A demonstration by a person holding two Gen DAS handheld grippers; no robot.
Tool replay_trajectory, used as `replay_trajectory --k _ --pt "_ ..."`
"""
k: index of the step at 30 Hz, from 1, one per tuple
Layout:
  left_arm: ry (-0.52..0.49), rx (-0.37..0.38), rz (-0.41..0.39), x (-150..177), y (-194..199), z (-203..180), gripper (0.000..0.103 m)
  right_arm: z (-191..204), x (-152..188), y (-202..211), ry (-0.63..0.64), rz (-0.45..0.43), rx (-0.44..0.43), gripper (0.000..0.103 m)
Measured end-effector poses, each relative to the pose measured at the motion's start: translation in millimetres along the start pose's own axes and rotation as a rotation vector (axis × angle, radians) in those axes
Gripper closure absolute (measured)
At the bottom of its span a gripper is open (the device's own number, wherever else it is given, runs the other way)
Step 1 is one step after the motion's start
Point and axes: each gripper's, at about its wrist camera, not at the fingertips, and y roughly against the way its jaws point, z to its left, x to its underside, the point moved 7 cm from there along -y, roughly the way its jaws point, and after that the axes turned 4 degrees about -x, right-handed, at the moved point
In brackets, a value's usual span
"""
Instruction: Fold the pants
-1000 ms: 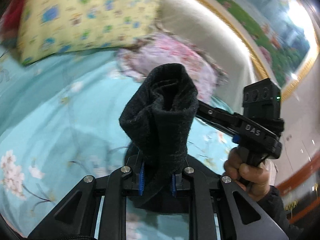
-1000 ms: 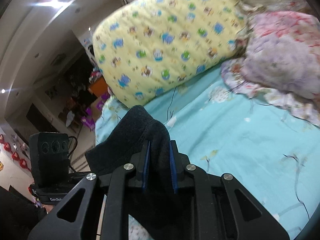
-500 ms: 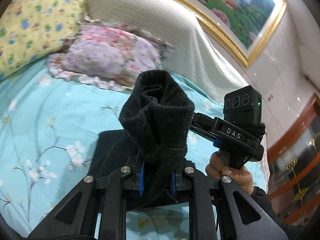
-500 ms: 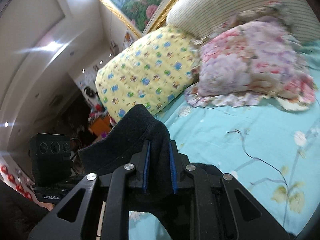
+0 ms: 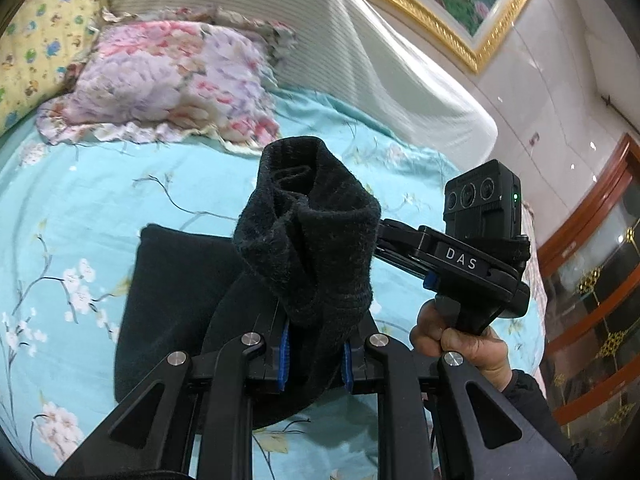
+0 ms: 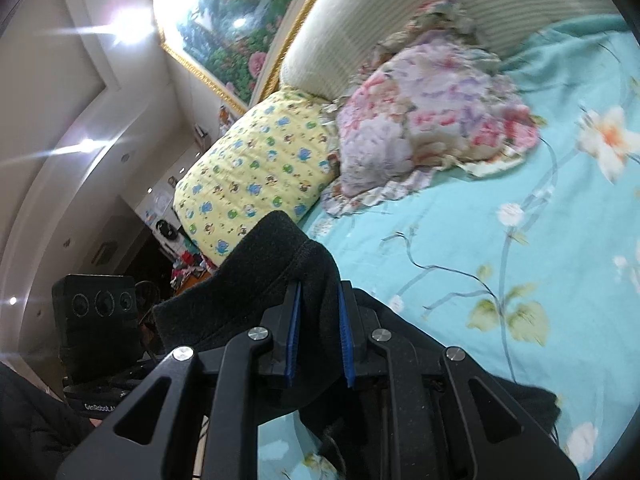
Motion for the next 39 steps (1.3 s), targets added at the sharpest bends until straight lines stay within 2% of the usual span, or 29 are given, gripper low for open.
replay_trajectory --k 8,17,22,28,30,31,32,33,34,35,39 --pt "-0.081 -0.011 0.058 19 -33 -17 0.084 -29 21 19 -0.039 -0.012 0.046 0.084" --pt "-0.16 -0.019 0.071 30 -55 -30 0.08 -52 37 36 -0.099 -0.033 0.074 0.084" --pt "-0.184 -0.011 0.087 37 -65 -34 0.079 -58 44 45 -0.1 -0.03 0.143 0.084" --pt "-0.195 0.018 0.099 42 -71 -41 0.062 -70 53 70 -0.133 -0.066 0.233 0.084" --pt "-0.201 0.04 0.101 43 -71 -45 0.044 -70 55 80 -0.139 -0.088 0.251 0.084" --pt "-0.202 0.059 0.107 45 -72 -48 0.04 -70 56 84 -0.143 -0.097 0.255 0.081" --pt "-0.199 0.073 0.114 46 -72 -50 0.032 -72 58 91 -0.153 -0.11 0.279 0.075" --pt "-0.194 0.087 0.121 48 -73 -52 0.027 -74 60 94 -0.164 -0.117 0.302 0.052" --pt "-0.193 0.09 0.124 49 -73 -54 0.027 -77 62 99 -0.179 -0.126 0.327 0.029" --pt "-0.194 0.092 0.126 51 -73 -54 0.027 -78 64 105 -0.195 -0.14 0.344 0.025" --pt "-0.179 0.106 0.14 52 -68 -54 0.026 -72 69 127 -0.221 -0.197 0.355 0.025"
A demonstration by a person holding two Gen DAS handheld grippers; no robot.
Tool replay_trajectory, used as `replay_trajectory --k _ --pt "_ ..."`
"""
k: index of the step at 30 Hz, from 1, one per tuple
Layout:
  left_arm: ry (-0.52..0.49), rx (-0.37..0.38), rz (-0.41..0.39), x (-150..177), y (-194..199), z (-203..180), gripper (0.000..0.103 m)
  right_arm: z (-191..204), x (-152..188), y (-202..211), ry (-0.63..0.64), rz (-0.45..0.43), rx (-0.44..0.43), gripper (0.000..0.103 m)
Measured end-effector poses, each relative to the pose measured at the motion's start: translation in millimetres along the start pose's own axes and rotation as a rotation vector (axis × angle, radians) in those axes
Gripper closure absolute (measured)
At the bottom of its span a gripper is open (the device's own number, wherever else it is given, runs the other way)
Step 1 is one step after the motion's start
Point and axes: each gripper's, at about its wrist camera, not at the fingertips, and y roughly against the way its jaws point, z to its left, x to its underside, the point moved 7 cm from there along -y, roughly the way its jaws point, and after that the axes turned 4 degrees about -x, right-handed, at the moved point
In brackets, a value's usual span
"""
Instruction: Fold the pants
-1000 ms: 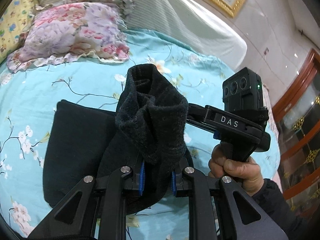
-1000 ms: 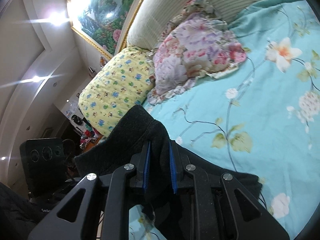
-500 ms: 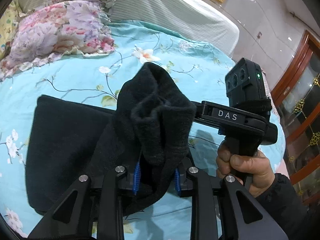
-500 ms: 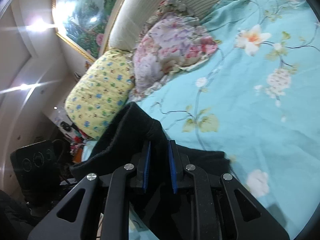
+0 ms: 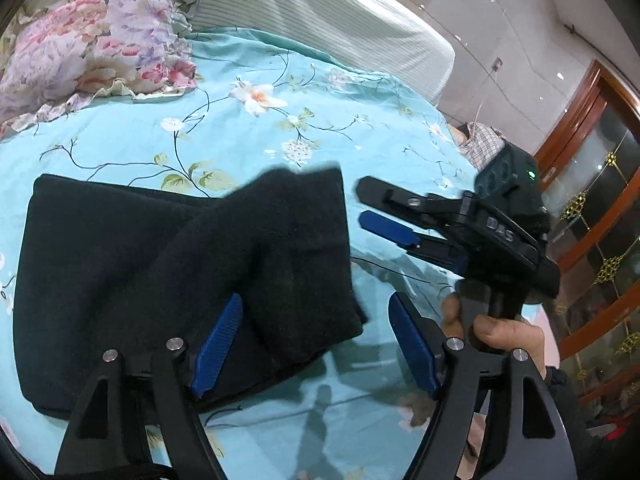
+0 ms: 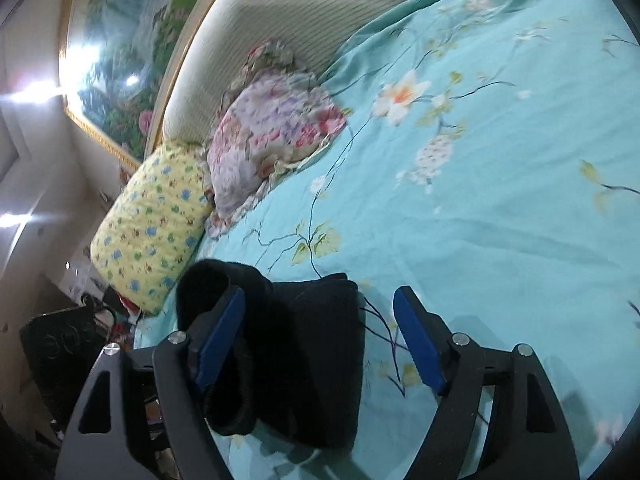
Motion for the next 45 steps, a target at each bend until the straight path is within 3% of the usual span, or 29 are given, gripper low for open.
replay_trajectory --k 7,18,23,36,45 --pt "0.033 -0.021 -0.05 -5 23 9 0.023 19 5 31 0.018 -0.063 -0.003 0.018" --pt "0.076 -0.098 -0.099 -4 48 43 0.022 43 27 15 0.081 -0.005 0.061 0.017" --pt "0.133 -0.098 -0.108 2 58 63 0.022 50 34 13 0.106 0.005 0.082 0.017" --pt "0.252 -0.135 -0.13 12 75 114 0.019 44 53 10 0.047 0.004 0.12 0.012" --pt "0.343 -0.148 -0.134 18 76 151 0.019 43 63 -4 0.04 0.055 0.144 0.012"
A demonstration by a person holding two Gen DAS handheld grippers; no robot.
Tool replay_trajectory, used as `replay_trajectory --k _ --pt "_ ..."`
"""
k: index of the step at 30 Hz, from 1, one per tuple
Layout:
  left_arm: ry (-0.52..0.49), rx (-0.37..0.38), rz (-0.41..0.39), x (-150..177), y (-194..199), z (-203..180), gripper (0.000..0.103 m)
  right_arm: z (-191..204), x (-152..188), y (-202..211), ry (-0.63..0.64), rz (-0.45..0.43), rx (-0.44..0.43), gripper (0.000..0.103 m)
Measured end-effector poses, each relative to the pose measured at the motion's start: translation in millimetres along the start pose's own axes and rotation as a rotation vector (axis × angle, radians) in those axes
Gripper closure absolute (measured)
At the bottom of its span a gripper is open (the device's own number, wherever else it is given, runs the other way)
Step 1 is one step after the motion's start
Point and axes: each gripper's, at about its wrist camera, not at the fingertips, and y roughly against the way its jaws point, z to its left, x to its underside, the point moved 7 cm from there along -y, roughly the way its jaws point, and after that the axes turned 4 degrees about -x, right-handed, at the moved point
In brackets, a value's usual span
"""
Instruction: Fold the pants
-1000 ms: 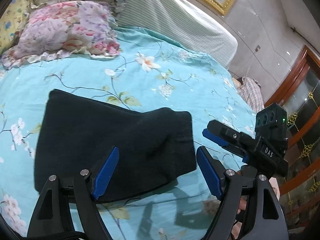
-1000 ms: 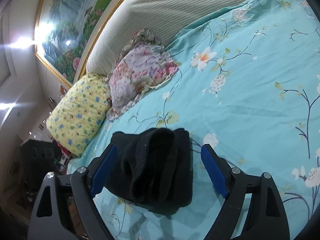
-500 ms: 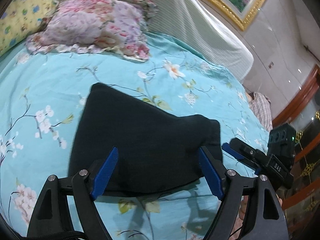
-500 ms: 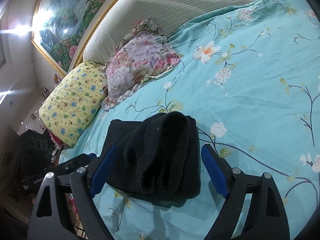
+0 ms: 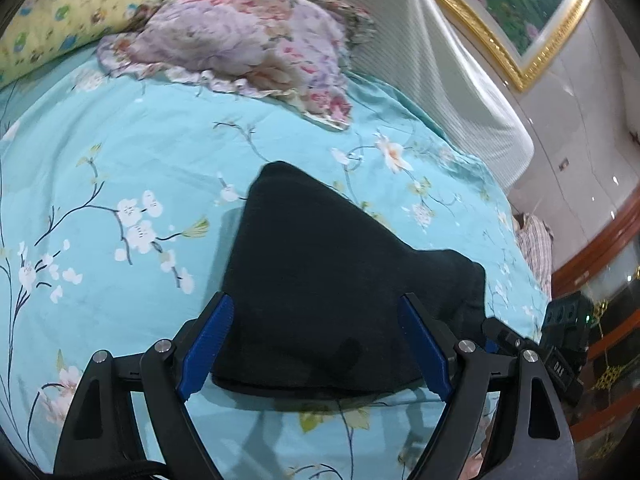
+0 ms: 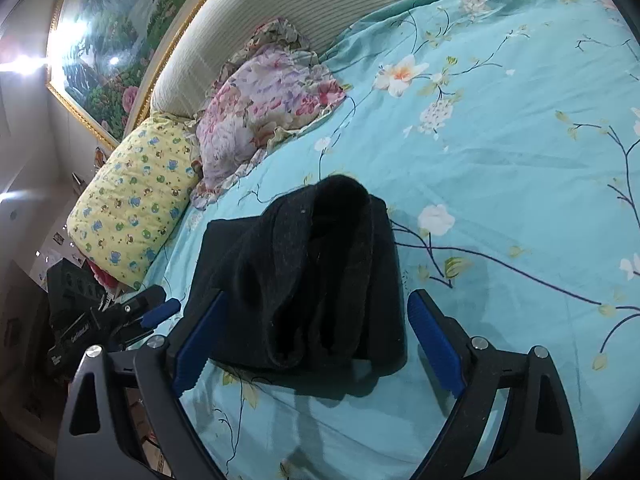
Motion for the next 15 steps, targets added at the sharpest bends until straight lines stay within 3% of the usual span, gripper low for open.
replay_trajectory --k 15 --pt "0.046 0.012 0.046 -7 -29 16 0.018 -5 5 -25 -0.043 0.064 0.015 0.012"
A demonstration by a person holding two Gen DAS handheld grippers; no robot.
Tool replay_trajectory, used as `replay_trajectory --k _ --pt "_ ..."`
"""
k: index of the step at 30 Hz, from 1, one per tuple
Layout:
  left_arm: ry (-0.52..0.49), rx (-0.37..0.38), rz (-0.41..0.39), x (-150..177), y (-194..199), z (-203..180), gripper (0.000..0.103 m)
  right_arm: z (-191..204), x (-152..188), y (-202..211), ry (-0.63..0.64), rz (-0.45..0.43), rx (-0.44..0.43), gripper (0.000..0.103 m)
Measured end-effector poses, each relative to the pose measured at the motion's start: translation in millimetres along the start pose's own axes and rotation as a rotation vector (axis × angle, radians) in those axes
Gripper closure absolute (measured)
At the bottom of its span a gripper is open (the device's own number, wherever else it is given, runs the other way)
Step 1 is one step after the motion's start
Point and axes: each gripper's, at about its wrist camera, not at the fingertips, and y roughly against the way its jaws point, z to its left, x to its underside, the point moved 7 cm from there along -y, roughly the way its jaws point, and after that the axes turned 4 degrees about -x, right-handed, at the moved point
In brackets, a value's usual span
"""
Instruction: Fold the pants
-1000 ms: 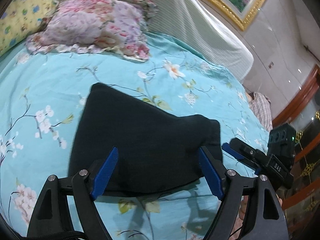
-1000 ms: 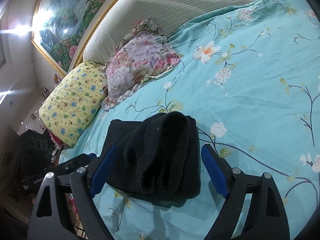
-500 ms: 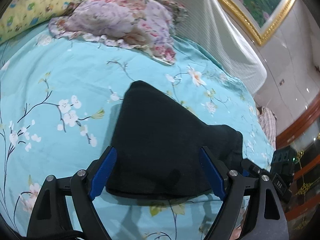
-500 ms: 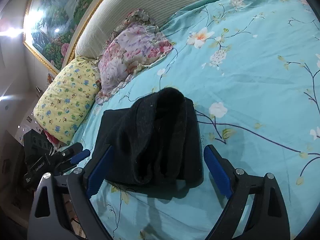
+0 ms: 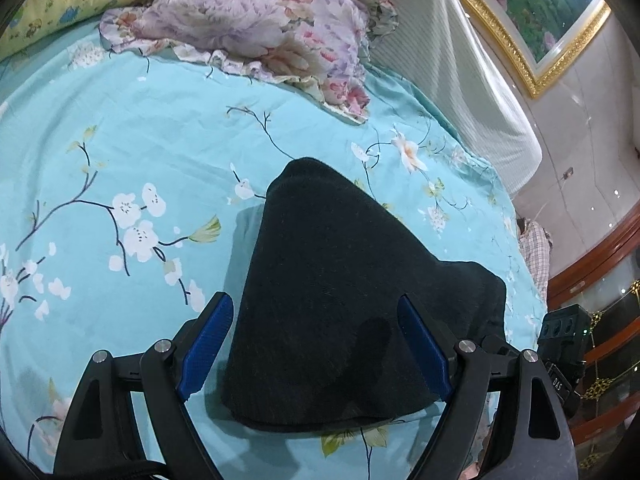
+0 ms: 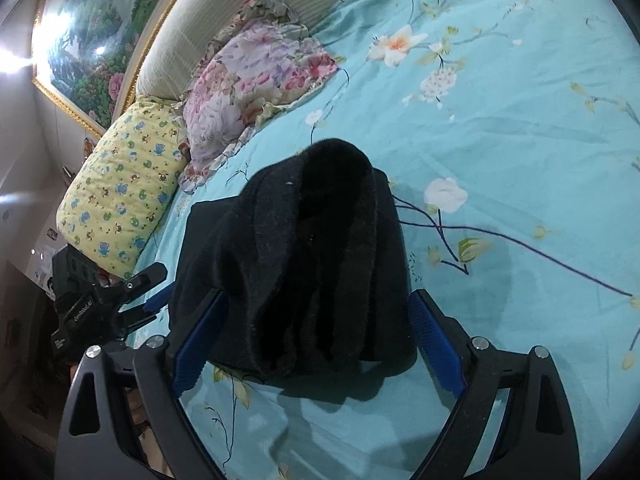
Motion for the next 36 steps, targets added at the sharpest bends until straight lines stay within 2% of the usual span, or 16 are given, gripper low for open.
replay_trajectory --k 13,18,22,23,24,31,36 --pt "-0.01 -0.003 0.049 1 -34 -1 0.02 -8 -4 -15 -0.018 0.032 -0.01 0.012" --pt "0.04 0.05 0.073 -1 -43 8 0.033 -9 -4 -19 -0.004 0.037 -0.025 0.012" --pt "0.072 0.081 0.077 -4 -46 12 0.038 -8 -5 -22 0.002 0.042 -0.047 0.012" --pt "0.078 0.086 0.076 -4 -47 13 0.04 -7 -6 -23 0.004 0.043 -0.063 0.014" --pt "0.082 0.091 0.074 -4 -48 13 0.041 -7 -5 -24 0.001 0.044 -0.068 0.021" --pt "0.046 0.088 0.059 -6 -37 1 0.056 2 -7 -17 0.039 0.029 -0.079 0.046" --pt "0.03 0.104 0.028 -11 -17 -7 0.063 13 -13 -14 0.035 0.021 -0.09 0.049"
